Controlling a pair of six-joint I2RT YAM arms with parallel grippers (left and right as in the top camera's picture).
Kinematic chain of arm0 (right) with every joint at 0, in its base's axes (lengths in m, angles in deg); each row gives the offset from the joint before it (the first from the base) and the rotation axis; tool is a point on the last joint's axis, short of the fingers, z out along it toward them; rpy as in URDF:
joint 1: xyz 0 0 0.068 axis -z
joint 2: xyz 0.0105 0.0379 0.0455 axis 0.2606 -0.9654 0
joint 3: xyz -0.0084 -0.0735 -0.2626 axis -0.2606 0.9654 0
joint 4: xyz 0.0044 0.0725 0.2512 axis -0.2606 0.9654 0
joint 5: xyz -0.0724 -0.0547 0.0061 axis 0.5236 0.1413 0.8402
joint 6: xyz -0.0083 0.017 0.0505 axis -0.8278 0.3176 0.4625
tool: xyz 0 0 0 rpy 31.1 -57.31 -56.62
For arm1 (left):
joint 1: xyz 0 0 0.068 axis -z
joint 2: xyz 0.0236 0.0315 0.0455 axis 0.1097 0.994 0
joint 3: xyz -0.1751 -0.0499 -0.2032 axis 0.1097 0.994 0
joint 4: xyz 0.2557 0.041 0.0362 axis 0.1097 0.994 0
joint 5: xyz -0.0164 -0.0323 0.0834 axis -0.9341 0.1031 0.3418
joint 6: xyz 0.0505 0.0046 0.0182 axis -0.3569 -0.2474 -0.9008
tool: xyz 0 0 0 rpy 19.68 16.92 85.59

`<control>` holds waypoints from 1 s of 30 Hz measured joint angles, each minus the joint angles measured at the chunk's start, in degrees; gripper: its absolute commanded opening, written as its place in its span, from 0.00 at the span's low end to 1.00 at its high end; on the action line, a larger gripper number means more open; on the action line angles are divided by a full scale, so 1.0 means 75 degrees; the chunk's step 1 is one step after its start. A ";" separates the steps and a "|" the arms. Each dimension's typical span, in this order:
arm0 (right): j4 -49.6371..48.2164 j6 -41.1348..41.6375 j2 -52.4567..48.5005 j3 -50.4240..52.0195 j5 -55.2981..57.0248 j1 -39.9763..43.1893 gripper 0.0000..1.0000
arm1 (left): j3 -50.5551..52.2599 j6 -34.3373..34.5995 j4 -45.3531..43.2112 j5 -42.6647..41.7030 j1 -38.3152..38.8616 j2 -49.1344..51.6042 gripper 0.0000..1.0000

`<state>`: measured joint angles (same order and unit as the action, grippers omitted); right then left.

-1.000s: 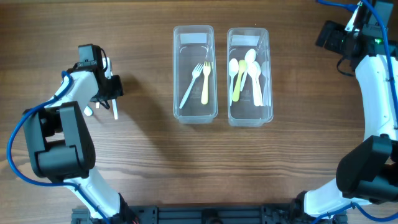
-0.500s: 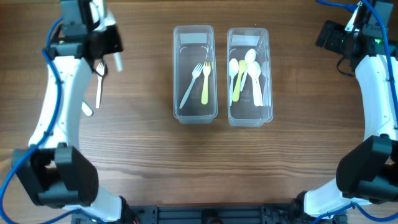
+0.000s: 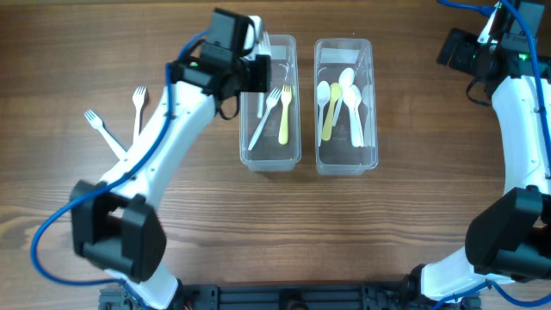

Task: Pack container
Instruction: 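Place the second white fork into the left container, then move the left gripper back and grasp the third white fork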

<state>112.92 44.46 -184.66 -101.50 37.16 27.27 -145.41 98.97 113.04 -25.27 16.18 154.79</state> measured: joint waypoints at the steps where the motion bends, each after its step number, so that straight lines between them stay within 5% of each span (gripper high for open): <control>1: 0.0000 0.0000 0.0000 0.0000 0.0000 0.0000 1.00 | 0.0000 0.0015 0.0000 0.0000 0.0067 0.0187 0.04; 3: 0.0000 0.0000 0.0000 0.0000 0.0000 0.0000 1.00 | 0.0000 0.0038 0.0000 -0.0003 0.0125 0.0428 0.06; 6: 0.0000 0.0000 0.0000 0.0000 0.0000 0.0000 0.99 | 0.0003 0.0082 0.0003 0.0000 0.0137 0.0799 0.45; 8: 0.0000 0.0000 0.0000 0.0000 0.0000 0.0000 1.00 | 0.0003 0.0111 0.0003 0.0000 0.0137 0.0933 0.52; 18: 0.0000 0.0000 0.0000 0.0000 0.0000 0.0000 1.00 | 0.0003 -0.0093 -0.0271 -0.0015 -0.0219 0.0734 0.60; 30: 0.0000 0.0000 0.0000 0.0000 0.0000 0.0000 1.00 | -0.0050 -0.1507 0.2066 0.1638 -0.3302 -0.0522 0.58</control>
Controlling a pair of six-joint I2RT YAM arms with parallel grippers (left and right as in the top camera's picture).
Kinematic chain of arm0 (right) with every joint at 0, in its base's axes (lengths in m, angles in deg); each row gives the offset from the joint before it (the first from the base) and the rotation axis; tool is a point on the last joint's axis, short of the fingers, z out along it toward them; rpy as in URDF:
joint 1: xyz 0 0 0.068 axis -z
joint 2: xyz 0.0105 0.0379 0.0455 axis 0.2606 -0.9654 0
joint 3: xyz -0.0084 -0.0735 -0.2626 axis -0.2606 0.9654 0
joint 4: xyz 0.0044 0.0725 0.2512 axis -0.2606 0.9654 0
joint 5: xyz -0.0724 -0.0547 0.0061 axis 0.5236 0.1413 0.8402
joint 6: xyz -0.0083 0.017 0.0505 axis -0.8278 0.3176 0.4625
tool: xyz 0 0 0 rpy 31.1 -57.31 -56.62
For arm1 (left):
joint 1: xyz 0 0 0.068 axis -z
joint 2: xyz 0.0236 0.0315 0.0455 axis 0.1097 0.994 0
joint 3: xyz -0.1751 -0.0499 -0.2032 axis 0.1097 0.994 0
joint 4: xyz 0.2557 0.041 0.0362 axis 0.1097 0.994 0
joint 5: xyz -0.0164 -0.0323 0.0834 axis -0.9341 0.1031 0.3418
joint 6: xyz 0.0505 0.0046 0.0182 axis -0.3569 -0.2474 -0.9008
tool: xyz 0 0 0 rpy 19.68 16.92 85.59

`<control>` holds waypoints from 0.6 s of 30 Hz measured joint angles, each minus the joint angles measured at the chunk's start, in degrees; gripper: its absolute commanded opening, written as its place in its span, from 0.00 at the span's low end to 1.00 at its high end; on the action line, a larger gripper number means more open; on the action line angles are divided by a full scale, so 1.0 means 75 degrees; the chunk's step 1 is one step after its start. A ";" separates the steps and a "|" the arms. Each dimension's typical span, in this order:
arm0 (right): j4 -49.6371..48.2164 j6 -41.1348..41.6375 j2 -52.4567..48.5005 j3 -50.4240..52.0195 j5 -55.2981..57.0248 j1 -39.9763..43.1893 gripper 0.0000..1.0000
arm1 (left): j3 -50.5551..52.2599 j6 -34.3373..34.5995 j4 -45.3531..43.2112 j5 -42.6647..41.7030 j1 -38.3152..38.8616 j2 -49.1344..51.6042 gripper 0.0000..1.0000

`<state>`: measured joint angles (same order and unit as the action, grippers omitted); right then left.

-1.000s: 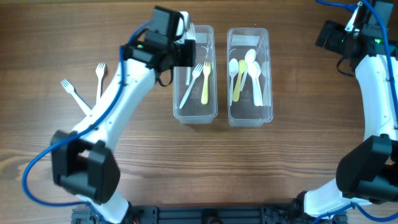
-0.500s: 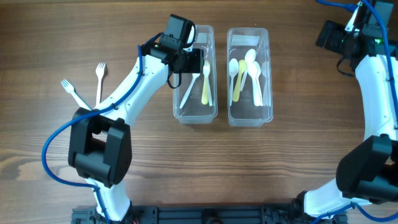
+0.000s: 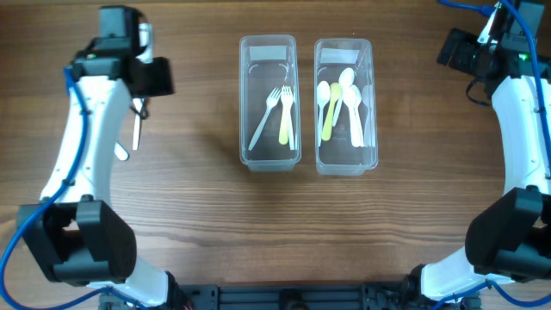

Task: Pack container
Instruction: 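Move the left gripper back and grasp the third white fork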

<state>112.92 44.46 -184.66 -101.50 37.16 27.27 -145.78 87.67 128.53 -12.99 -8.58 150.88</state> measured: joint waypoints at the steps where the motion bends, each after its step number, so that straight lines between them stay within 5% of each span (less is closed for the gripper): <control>1: 0.0000 0.0000 0.0000 0.0000 0.0000 0.0000 1.00 | 0.0000 -0.0082 0.0026 0.0017 -0.0262 0.0000 0.56; 7: 0.0000 0.0000 0.0000 0.0000 0.0000 0.0000 1.00 | 0.0000 -0.0230 0.0052 0.0137 -0.1122 0.0073 0.53; 18: 0.0000 0.0000 0.0000 0.0000 0.0000 0.0000 0.99 | 0.0000 -0.0778 0.0050 -0.0289 -0.1212 0.1897 0.53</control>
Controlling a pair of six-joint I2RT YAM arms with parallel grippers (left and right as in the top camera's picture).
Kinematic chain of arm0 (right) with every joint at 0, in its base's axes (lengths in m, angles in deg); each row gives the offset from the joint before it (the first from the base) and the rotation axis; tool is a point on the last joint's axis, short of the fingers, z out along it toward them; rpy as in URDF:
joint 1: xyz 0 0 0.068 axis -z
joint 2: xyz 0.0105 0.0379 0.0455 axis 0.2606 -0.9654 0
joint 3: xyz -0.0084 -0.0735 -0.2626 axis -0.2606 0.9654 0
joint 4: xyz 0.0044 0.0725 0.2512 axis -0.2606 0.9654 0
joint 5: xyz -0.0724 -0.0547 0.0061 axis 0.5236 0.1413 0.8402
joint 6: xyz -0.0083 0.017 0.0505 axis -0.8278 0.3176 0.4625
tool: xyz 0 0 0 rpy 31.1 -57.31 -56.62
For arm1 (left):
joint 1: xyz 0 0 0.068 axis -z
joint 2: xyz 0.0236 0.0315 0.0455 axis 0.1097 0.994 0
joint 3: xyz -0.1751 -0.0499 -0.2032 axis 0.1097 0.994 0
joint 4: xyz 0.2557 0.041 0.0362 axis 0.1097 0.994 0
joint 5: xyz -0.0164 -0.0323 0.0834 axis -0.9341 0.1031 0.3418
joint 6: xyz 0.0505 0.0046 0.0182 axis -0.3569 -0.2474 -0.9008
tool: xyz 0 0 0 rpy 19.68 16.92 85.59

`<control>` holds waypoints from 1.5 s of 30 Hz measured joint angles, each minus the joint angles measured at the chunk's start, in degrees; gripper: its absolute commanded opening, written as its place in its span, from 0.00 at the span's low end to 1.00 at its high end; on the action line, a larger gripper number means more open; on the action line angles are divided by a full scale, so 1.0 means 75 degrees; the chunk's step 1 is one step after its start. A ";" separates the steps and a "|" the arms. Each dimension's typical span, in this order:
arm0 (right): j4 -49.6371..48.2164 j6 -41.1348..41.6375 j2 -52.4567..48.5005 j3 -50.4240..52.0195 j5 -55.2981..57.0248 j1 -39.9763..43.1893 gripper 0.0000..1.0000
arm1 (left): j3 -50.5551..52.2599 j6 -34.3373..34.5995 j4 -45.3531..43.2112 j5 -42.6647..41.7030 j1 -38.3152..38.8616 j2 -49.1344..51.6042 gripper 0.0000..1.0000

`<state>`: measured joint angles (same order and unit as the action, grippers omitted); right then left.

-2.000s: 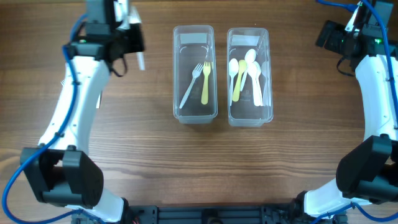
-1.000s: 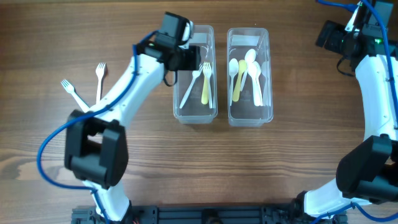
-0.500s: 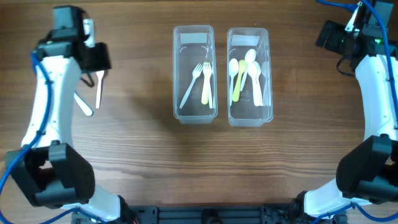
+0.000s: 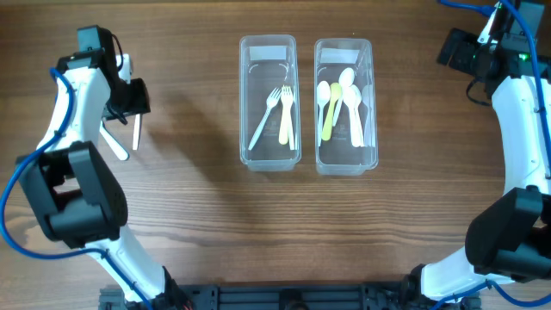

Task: Pack container
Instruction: 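Move the left gripper back and grasp the third white fork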

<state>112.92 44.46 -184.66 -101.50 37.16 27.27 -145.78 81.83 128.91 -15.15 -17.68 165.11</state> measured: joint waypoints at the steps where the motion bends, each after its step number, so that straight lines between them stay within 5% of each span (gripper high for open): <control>1: 0.0003 0.0000 0.0000 0.0000 0.0000 0.0000 1.00 | 0.0000 -0.0041 0.0000 0.0000 0.0000 0.0070 0.53; 28: 0.0000 0.0000 0.0000 0.0000 0.0000 0.0000 1.00 | -0.0006 -0.0953 -0.0898 -0.0379 -0.0315 0.1309 0.55; 29: 0.0003 0.0000 0.0000 0.0000 0.0000 0.0000 1.00 | -0.0006 -0.0953 -0.0898 -0.0379 -0.0315 0.1309 0.52; 31: 0.0000 0.0000 0.0000 0.0000 0.0000 0.0000 1.00 | -0.0006 -0.0956 -0.0921 -0.0376 -0.0315 0.1309 0.08; 32: 0.0003 0.0000 0.0000 0.0000 0.0000 0.0000 0.99 | -0.0006 -0.0944 -0.0968 -0.0379 -0.0315 0.1311 0.04; 45: 0.0000 0.0000 0.0000 0.0000 0.0000 0.0000 1.00 | -0.0070 -0.0979 -0.0828 -0.0402 -0.0335 0.1314 0.04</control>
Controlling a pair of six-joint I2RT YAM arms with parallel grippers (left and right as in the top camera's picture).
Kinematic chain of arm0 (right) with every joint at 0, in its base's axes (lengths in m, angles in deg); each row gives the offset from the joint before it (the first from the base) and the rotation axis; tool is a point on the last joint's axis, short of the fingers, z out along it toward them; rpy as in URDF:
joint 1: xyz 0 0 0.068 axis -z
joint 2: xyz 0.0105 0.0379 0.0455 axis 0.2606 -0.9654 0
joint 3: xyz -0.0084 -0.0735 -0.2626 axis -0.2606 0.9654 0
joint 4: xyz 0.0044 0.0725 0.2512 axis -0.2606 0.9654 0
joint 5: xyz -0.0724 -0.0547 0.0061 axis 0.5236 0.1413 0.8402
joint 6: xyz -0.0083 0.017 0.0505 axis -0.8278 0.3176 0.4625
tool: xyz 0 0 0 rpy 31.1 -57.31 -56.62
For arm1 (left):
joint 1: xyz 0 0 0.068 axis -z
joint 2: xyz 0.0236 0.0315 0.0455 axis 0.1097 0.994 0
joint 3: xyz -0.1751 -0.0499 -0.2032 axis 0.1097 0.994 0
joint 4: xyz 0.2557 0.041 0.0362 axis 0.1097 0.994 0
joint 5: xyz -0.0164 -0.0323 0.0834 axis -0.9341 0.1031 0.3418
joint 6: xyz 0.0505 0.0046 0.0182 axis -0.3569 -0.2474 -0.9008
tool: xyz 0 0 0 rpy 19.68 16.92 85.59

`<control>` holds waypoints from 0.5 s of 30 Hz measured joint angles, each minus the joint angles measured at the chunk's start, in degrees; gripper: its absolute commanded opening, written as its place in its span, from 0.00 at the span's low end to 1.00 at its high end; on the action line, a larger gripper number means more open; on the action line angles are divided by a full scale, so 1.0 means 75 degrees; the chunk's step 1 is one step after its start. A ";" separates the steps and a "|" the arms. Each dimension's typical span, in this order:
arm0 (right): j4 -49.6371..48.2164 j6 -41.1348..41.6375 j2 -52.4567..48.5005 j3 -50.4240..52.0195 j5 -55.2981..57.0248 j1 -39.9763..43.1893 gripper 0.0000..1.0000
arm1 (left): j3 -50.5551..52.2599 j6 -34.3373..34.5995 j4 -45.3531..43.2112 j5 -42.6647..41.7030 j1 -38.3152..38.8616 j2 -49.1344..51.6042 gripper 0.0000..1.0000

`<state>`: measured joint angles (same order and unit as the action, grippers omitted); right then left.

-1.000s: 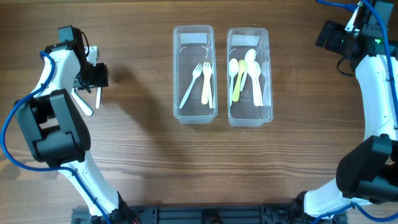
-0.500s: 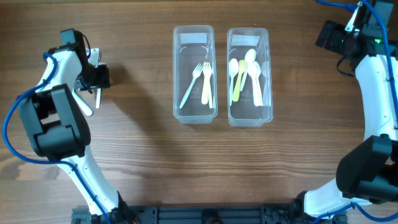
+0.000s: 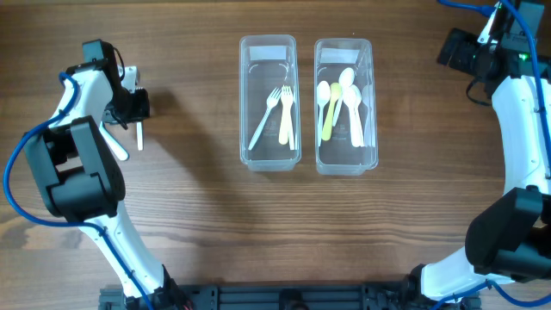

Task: Pack container
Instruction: 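Move the left gripper back and grasp the third white fork, then place the third white fork into the left container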

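Two clear containers stand side by side at the back middle. The left container (image 3: 245,103) holds a white fork (image 3: 263,122) and a yellow fork (image 3: 283,120). The right container (image 3: 373,103) holds white spoons and a yellow spoon (image 3: 330,112). Two white forks lie on the table at far left: one handle (image 3: 138,136) sticks out from under my left gripper (image 3: 131,105), the other (image 3: 117,144) lies beside it. The left gripper hangs low over them, its jaws hidden by its own body. My right gripper (image 3: 455,49) rests at the far right back corner, away from everything.
The wooden table (image 3: 275,224) carries nothing else besides the containers and forks. The left arm's upper links (image 3: 73,172) lean along the left edge. The right arm (image 3: 521,129) runs down the right edge.
My left gripper has shifted slightly nearer and right over the two loose forks. The forks, both containers and the right arm look unchanged.
My left gripper was first over the far end of the left container, with two white forks lying on the table at left. Then it stood at the far left above those forks. It stayed there, lower and closer, and sits over them now.
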<state>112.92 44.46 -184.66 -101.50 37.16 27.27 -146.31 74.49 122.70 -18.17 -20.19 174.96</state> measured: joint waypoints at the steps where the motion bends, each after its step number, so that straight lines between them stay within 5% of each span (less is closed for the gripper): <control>1: 0.0000 0.0000 0.0000 0.0000 0.0000 0.0000 1.00 | -0.0055 0.0000 0.0108 0.0000 0.0000 -0.0003 0.04; 8: 0.0000 0.0000 0.0000 0.0000 0.0000 0.0000 1.00 | -0.0991 0.0481 0.0388 -0.0020 0.0420 -0.0930 0.04; 15: 0.0000 0.0000 0.0000 0.0000 0.0000 0.0000 1.00 | -0.1253 0.2148 0.0128 -0.0898 0.2072 -0.2299 0.04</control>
<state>112.92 44.46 -184.66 -101.50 37.16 27.27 -155.71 90.60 123.66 -24.90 -4.65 157.72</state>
